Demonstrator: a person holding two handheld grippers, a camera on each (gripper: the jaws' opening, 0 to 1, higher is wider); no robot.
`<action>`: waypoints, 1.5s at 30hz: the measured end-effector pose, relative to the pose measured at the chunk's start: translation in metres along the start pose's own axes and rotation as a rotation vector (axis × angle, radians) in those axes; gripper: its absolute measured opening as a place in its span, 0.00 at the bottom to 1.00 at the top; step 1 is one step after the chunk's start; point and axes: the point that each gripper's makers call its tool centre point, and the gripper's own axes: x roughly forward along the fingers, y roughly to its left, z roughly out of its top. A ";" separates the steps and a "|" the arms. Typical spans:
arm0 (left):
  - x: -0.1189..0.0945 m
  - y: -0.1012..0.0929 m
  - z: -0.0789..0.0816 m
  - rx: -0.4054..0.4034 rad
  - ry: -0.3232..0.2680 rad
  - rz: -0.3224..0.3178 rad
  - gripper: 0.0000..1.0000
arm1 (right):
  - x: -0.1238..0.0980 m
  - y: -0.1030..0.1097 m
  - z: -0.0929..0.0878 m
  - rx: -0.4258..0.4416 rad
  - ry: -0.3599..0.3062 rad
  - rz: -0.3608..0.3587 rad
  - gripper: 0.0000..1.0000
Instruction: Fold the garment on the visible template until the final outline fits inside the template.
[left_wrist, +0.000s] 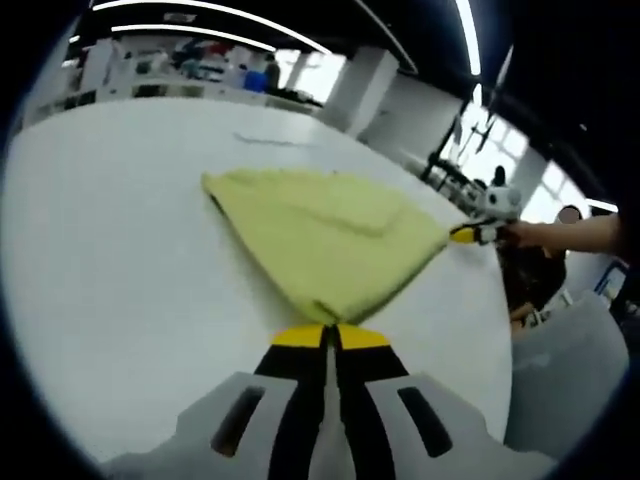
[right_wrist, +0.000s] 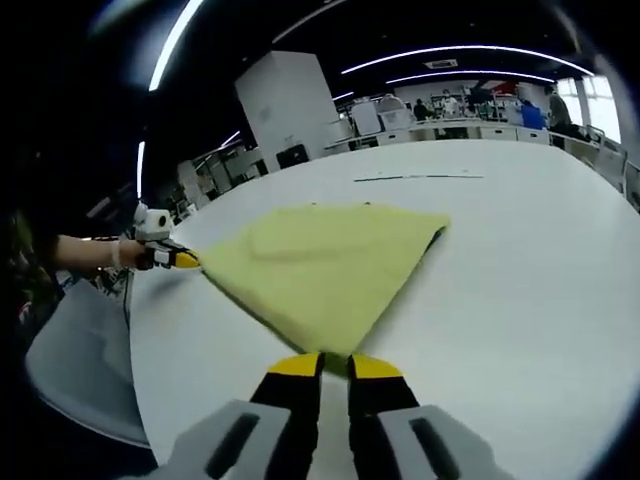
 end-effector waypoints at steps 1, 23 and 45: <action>0.000 0.000 0.000 -0.002 0.001 -0.001 0.00 | 0.000 0.000 0.000 -0.007 0.000 0.001 0.00; -0.016 0.006 -0.010 0.034 0.048 0.011 0.00 | -0.010 -0.007 0.004 -0.052 0.003 -0.020 0.00; -0.027 -0.016 -0.034 -0.005 0.053 -0.008 0.00 | -0.029 0.001 -0.009 -0.032 -0.008 -0.022 0.11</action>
